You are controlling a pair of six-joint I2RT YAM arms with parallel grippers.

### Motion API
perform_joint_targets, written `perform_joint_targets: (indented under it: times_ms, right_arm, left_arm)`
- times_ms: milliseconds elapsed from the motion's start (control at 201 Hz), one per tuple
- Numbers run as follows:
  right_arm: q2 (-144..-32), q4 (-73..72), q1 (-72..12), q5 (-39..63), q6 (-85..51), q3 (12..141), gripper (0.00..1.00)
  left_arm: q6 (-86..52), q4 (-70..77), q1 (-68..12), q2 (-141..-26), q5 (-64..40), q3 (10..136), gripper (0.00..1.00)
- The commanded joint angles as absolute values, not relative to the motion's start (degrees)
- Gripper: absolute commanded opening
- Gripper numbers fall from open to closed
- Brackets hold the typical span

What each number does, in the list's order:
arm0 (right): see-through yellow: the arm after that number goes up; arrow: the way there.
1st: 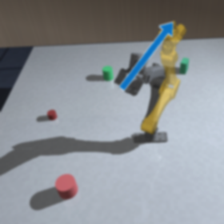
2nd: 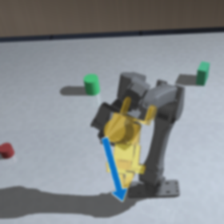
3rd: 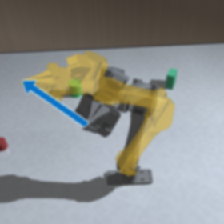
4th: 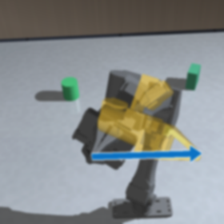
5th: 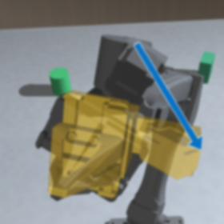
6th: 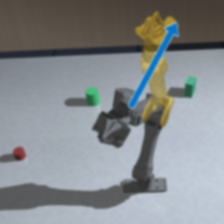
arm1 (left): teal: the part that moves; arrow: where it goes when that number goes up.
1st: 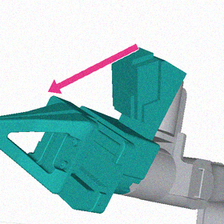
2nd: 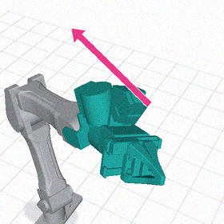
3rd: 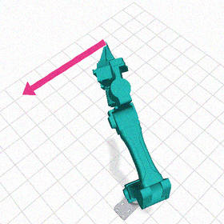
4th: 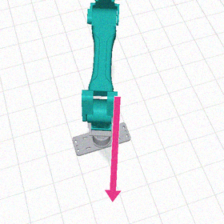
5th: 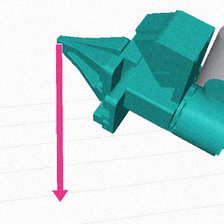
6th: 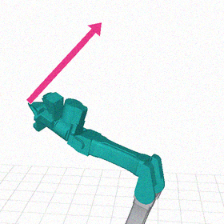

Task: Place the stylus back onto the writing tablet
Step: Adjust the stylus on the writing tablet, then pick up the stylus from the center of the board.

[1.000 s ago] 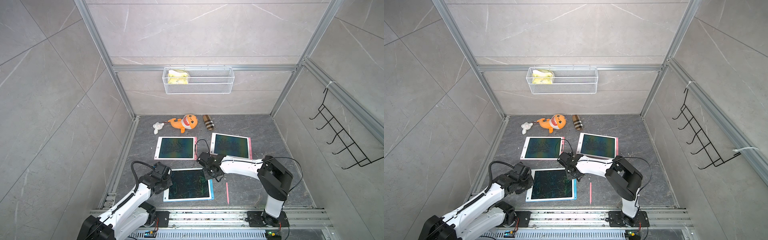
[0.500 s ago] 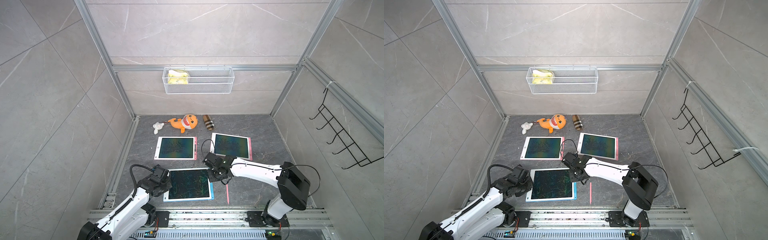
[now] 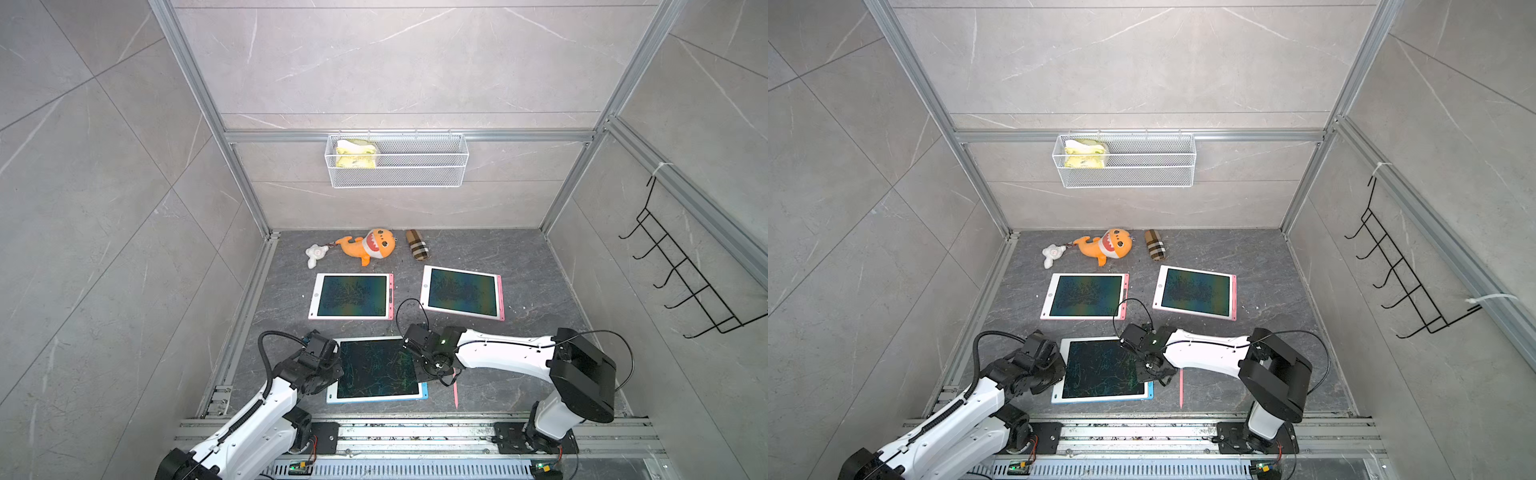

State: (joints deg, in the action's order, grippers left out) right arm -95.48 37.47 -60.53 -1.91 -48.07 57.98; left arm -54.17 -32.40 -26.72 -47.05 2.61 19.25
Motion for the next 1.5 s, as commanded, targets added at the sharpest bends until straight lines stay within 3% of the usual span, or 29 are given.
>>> perform_joint_targets:
  times_ms: [0, 518, 762, 995, 1309, 1493]
  right_arm:
    - [-97.28, 37.71, -60.99, -2.38, -49.05, 59.18, 0.08]
    - [-102.91, 38.44, -61.4, -4.52, -48.96, 58.01, 0.08]
    - [-98.35, 38.1, -61.29, -4.16, -47.85, 58.7, 0.1]
    - [-90.94, 42.71, -61.22, -6.4, -49.47, 59.46, 0.22]
    - [-78.95, 47.65, -56.83, -8.56, -55.22, 48.26, 0.39]
    - [-77.82, 46.71, -55.2, -8.11, -56.43, 43.16, 0.42]
  left_arm:
    - [-54.76, -32.61, -26.5, -47.1, 1.76, 18.37, 0.03]
    - [-54.4, -31.49, -26.53, -48.53, 1.58, 18.28, 0.03]
    - [-53.97, -30.76, -26.54, -49.48, 1.57, 19.03, 0.03]
    - [-51.67, -29.82, -26.54, -51.71, 3.09, 21.26, 0.04]
    - [-45.96, -29.16, -26.54, -57.44, 5.47, 27.94, 0.05]
    - [-44.36, -29.35, -26.54, -59.7, 5.98, 30.12, 0.05]
